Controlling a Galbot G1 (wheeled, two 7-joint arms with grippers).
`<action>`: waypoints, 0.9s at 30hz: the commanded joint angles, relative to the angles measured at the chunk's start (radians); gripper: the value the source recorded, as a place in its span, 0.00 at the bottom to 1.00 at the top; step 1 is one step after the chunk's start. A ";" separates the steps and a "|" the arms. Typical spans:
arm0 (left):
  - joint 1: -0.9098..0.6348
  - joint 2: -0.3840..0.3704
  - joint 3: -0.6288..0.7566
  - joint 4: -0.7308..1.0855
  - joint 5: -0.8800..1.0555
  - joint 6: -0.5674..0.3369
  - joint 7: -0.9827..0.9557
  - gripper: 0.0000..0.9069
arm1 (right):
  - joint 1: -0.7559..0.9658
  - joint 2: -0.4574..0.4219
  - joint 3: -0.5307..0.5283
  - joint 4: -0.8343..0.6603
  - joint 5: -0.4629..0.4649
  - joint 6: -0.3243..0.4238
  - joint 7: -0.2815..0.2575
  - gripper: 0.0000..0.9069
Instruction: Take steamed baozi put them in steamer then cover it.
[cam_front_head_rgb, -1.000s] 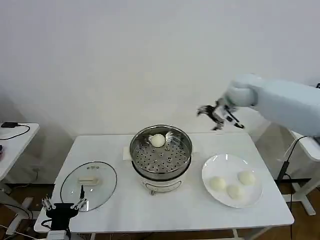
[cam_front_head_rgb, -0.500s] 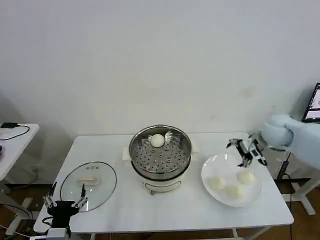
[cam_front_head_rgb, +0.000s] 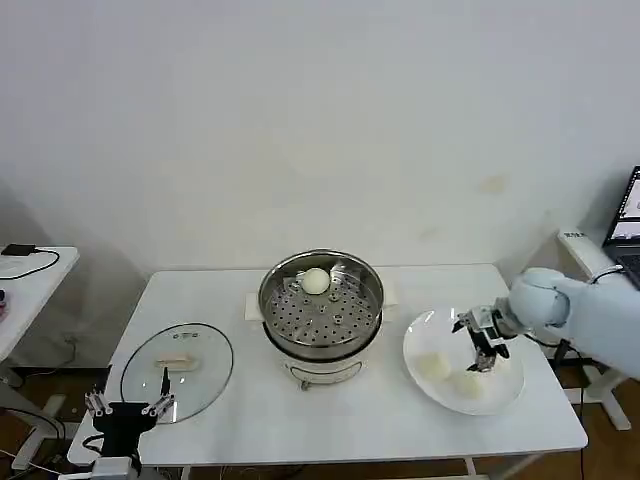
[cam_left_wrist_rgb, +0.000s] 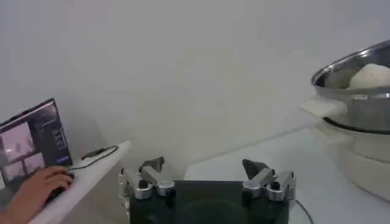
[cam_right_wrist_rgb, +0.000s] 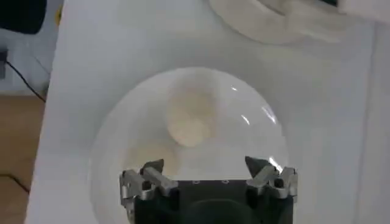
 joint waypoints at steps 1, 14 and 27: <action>0.001 -0.003 0.000 0.000 0.001 0.000 0.002 1.00 | -0.100 0.031 0.066 -0.040 0.013 -0.032 -0.003 1.00; 0.009 -0.007 -0.014 -0.001 0.003 -0.002 0.001 1.00 | -0.125 0.149 0.097 -0.140 -0.007 -0.011 -0.020 1.00; 0.002 -0.010 -0.012 0.000 0.001 -0.001 0.000 1.00 | -0.147 0.201 0.098 -0.184 -0.011 -0.017 -0.031 1.00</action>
